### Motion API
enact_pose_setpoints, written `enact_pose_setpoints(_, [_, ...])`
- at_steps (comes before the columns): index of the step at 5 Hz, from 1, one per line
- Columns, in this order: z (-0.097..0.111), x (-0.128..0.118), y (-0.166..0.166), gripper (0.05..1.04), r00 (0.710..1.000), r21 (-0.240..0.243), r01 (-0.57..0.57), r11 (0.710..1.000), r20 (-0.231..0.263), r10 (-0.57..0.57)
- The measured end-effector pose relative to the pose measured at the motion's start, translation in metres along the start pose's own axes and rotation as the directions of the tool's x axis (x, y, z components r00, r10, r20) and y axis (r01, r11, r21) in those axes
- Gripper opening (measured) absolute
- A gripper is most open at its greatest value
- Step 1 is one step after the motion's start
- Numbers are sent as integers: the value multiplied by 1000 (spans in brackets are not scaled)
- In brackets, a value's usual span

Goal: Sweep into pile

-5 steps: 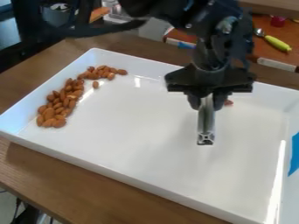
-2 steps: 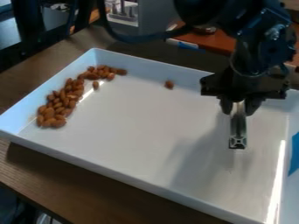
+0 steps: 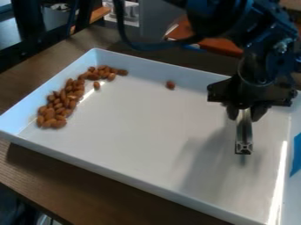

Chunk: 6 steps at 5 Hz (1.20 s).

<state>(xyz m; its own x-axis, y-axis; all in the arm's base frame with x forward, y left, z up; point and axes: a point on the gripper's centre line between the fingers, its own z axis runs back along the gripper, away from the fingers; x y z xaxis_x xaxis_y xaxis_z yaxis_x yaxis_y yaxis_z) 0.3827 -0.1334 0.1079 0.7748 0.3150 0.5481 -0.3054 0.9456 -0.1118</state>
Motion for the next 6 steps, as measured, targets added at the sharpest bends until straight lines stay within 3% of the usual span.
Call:
enact_pose_setpoints(4, [-14, 16, 43, 337, 999, -1, -35, 999, -1, 35])
enact_pose_setpoints(6, [-18, 31, 83, 338, 997, -12, -66, 998, -51, 65])
